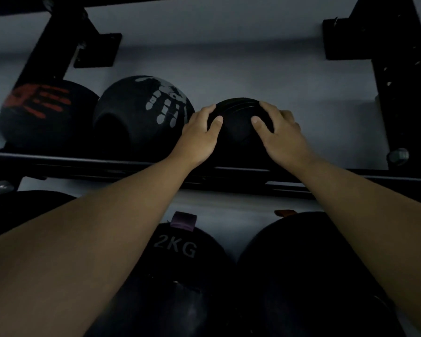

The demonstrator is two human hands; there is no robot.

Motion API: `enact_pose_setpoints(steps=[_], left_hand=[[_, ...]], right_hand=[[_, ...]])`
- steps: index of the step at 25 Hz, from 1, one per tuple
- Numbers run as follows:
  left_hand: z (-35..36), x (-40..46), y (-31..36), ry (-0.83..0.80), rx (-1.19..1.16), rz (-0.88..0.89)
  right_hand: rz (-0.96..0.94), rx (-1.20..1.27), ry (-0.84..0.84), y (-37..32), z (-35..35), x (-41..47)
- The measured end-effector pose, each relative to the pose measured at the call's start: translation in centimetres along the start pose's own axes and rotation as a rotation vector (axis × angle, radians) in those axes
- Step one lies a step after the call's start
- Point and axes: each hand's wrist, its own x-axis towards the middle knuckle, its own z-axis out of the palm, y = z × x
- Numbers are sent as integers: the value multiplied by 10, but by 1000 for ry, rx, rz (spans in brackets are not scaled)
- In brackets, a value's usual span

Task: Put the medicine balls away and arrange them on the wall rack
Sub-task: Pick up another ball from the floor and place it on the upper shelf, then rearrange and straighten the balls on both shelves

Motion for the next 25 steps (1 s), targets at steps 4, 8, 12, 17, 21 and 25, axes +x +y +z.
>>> enact_pose_setpoints(steps=[4, 8, 12, 17, 21, 25], left_hand=[[-3, -24, 13, 28, -45, -39], [-14, -54, 35, -21, -52, -34], [-25, -93, 56, -192, -54, -45], [-35, -185, 68, -369, -27, 23], [-33, -243, 73, -502, 30, 48], [-20, -252, 89, -513, 23, 24]], right_hand=[[-28, -11, -40, 5, -11, -28], [17, -59, -136, -10, -42, -60], [65, -168, -137, -45, -74, -95], [208, -265, -184, -80, -100, -189], [248, -519, -362, -74, -134, -251], [286, -627, -346, -52, -162, -258]])
